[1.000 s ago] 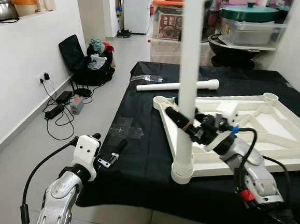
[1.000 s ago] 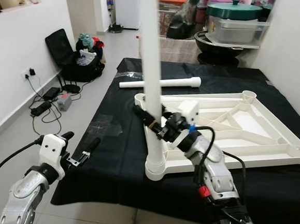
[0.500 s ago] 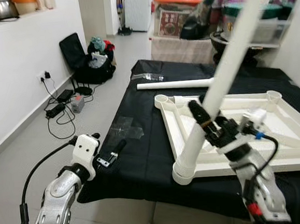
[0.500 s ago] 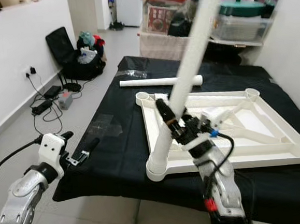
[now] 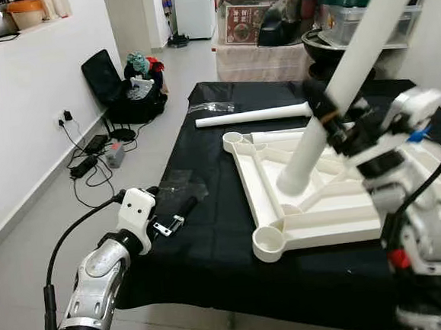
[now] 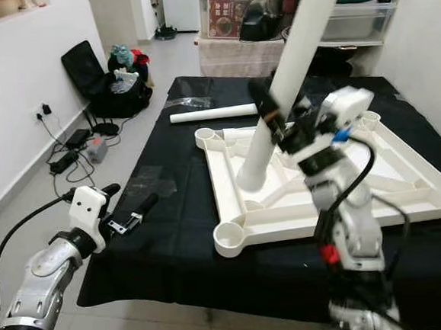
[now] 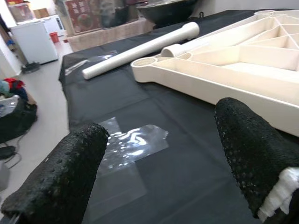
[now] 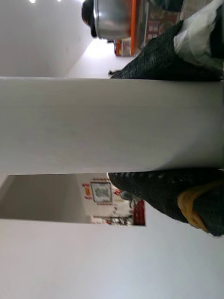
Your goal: Building children table
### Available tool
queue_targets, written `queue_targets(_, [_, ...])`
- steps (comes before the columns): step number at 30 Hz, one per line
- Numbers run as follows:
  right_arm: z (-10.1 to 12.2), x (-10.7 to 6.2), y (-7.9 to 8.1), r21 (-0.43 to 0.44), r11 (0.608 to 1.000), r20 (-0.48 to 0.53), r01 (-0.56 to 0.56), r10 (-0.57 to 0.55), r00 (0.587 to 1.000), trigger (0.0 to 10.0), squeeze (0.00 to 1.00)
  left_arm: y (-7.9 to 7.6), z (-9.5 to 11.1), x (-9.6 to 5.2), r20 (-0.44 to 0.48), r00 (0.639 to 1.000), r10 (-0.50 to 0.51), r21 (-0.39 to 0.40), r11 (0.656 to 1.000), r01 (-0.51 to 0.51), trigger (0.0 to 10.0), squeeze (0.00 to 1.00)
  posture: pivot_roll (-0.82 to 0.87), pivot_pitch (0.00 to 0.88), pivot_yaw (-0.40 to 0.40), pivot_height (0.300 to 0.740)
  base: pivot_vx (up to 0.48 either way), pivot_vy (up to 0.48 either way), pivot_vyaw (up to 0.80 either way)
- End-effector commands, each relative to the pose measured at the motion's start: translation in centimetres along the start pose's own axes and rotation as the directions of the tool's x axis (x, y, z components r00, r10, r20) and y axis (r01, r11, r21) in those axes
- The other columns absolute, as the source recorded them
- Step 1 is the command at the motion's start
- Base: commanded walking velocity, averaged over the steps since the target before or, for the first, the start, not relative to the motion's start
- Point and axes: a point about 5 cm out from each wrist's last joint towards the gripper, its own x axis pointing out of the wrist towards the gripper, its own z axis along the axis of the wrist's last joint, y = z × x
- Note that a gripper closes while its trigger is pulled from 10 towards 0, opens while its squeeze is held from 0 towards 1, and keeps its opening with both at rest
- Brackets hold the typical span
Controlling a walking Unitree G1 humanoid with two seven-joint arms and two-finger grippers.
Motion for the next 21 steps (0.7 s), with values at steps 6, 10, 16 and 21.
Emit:
queue_targets(6, [2.1,2.1,-0.5,0.019,1.000,0.073,0.010,-0.011,0.997,0.0,0.00,0.1,0.1,-0.4,0.023,1.000,-0.001,-0.032,0.999,0.001,10.0,0.00,0.07,0.000,-0.068,0.740,0.000,0.000,0.00])
queue_targets(10, [-0.1,2.7,1.7,0.108,0.994,0.037,0.020,-0.024,0.999,0.0,0.00,-1.8,2.4,0.2,0.142,0.965,-0.220,-0.121,0.964,0.237,10.0,0.00,0.05,0.000,-0.047,0.740,0.000,0.000,0.00])
queue_targets(16, [-2.0,4.1,5.7,0.208,0.977,0.004,-0.043,0.043,0.999,0.0,0.00,-2.8,3.9,0.6,0.158,0.915,-0.370,-0.045,0.923,0.381,10.0,0.00,0.06,0.000,-0.039,0.740,0.000,0.000,0.00])
queue_targets(21, [-3.4,4.9,7.6,0.277,0.960,-0.021,-0.041,0.049,0.999,0.0,0.00,-2.6,4.1,1.0,0.140,0.910,-0.389,-0.001,0.919,0.393,10.0,0.00,0.07,0.000,-0.042,0.740,0.000,0.000,0.00])
